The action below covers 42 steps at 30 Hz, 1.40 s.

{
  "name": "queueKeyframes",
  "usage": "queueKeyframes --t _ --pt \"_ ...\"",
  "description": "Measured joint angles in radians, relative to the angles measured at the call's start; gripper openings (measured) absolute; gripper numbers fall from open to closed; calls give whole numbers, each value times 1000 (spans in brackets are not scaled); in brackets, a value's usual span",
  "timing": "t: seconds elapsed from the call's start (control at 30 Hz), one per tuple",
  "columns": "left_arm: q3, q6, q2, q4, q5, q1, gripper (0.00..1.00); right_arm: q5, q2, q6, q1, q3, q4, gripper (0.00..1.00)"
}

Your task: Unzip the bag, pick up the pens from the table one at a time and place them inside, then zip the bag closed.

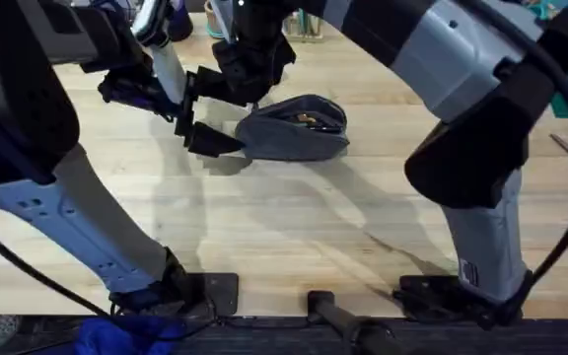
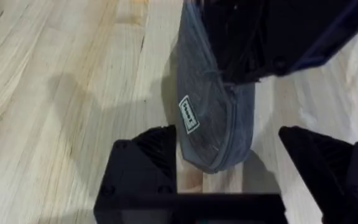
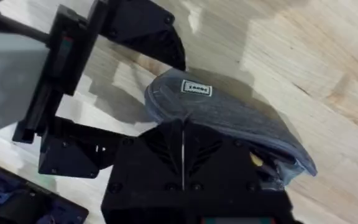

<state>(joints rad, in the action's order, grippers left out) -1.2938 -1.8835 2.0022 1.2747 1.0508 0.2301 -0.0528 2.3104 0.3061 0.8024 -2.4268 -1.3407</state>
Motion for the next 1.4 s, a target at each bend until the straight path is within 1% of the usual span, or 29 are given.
queueKeyframes --t 0.2,0.37,0.5,0.6,0.67,0.7,0.77,0.8,0.83,0.87,0.97,1.4 --pt "0 3 0 0 0 -16 998 0 0 0 0 0 0 29" --pt "0 4 0 0 0 -16 952 0 0 0 0 0 0 29" --pt "0 7 0 0 0 -17 897 0 0 0 0 0 0 29" --pt "0 7 0 0 0 -17 819 0 0 0 0 0 0 29" --pt "0 7 0 0 0 -17 723 0 0 0 0 0 0 29" --pt "0 7 0 0 0 -17 653 0 0 0 0 0 0 29" --pt "0 11 0 0 0 -17 444 0 0 0 0 0 0 29" --pt "0 11 0 -2 0 -17 278 0 0 0 0 0 0 30" --pt "0 10 0 -4 0 -17 153 0 0 0 0 0 0 29" --pt "0 11 0 -7 0 -17 73 0 0 0 0 0 0 29" --pt "0 10 0 -8 0 -19 47 0 0 0 0 0 0 30" --pt "0 10 0 -12 0 -19 45 -4 0 0 0 -4 -8 30"
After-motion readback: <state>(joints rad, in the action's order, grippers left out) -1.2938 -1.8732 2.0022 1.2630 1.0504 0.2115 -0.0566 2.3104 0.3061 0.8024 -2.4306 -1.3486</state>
